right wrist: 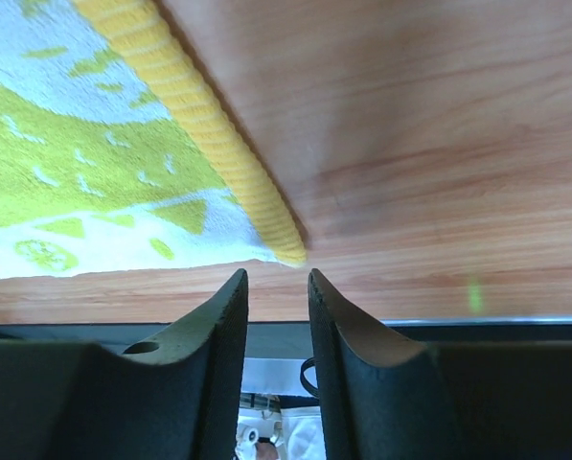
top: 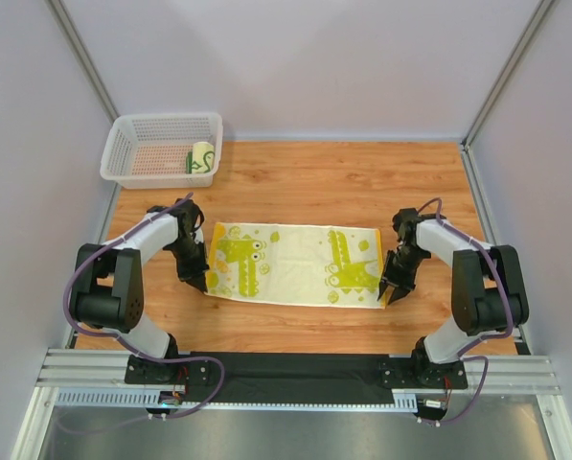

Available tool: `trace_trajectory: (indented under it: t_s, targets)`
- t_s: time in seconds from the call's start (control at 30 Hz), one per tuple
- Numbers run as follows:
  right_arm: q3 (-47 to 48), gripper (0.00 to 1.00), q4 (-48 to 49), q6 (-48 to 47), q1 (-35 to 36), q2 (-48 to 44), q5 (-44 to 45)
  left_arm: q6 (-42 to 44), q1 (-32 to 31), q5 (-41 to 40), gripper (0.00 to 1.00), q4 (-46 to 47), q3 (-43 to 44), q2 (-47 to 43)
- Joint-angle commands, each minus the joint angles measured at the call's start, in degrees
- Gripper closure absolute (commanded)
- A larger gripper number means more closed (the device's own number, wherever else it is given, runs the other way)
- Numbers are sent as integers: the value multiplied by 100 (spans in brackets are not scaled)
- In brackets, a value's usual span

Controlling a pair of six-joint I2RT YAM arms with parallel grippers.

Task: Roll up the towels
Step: Flatten the towel

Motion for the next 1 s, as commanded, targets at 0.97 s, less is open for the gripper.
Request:
trace_trajectory:
  t_s: [0.97]
  targets:
    - [-227,69,682,749,-46,-554,463,138,39,112,100,-72,102,-144]
